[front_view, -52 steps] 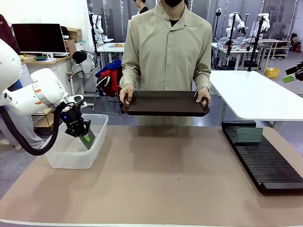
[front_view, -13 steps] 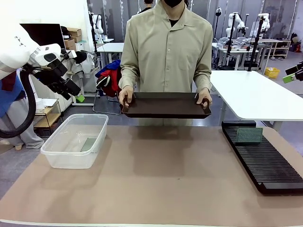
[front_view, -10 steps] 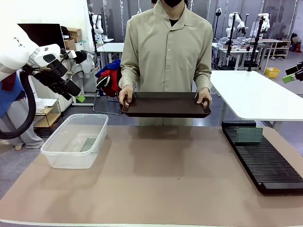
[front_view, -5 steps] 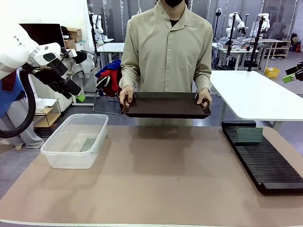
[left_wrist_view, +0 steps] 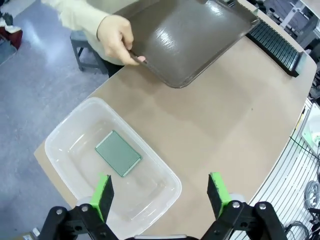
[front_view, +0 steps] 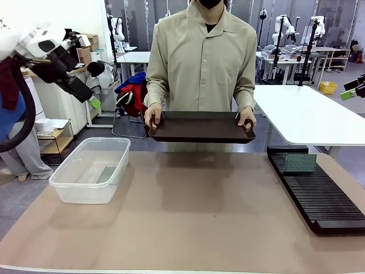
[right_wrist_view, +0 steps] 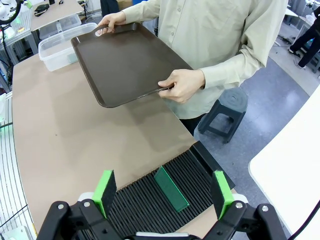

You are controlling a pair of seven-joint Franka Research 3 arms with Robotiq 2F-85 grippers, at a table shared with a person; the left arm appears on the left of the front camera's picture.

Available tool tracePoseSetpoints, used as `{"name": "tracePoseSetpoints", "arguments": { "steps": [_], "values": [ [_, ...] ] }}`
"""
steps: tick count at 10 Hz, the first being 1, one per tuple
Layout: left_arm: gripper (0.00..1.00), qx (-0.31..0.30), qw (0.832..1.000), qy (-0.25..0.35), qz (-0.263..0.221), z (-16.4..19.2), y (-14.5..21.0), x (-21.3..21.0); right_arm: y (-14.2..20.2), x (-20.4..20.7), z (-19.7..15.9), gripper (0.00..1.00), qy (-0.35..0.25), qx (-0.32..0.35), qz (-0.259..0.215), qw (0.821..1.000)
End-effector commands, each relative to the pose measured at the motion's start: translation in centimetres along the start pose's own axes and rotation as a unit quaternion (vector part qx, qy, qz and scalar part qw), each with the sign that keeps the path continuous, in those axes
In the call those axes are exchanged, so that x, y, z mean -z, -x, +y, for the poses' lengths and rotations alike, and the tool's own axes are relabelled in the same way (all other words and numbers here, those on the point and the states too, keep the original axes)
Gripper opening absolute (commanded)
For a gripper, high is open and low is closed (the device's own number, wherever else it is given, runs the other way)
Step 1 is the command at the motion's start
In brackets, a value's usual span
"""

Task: Sort PCBs into racks and boxes based on the side picked up.
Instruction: If the short side of the Blank PCB is picked up, insert it into the PCB Rack ; if the long side is picked up, place it in the Organizing box.

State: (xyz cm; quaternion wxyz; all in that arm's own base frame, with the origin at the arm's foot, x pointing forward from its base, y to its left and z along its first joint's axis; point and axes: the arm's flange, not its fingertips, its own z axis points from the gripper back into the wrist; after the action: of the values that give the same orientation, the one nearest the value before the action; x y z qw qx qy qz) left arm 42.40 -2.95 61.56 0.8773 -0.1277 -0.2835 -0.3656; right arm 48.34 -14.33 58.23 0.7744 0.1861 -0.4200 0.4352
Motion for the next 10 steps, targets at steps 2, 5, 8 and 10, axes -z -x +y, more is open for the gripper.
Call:
{"name": "tracePoseSetpoints", "arguments": {
  "steps": [2,5,8,10],
  "values": [
    [1.0,0.048,0.999,-0.001,-0.024,-0.6,0.1,-2.1,0.0,0.1,0.1,1.0,-0.002,0.002,0.001,1.0],
    [1.0,0.069,0.996,0.013,-0.049,-0.3,-0.4,-2.7,0.0,0.1,0.1,1.0,-0.002,0.002,0.001,1.0],
    [1.0,0.077,0.995,0.01,-0.065,0.4,-0.8,-3.2,0.0,0.1,0.1,1.0,-0.002,0.002,0.001,1.0],
    [1.0,0.078,0.994,-0.001,-0.081,0.7,-0.9,-3.6,0.0,0.1,0.1,1.0,-0.002,0.002,0.001,1.0]
  ]
}}
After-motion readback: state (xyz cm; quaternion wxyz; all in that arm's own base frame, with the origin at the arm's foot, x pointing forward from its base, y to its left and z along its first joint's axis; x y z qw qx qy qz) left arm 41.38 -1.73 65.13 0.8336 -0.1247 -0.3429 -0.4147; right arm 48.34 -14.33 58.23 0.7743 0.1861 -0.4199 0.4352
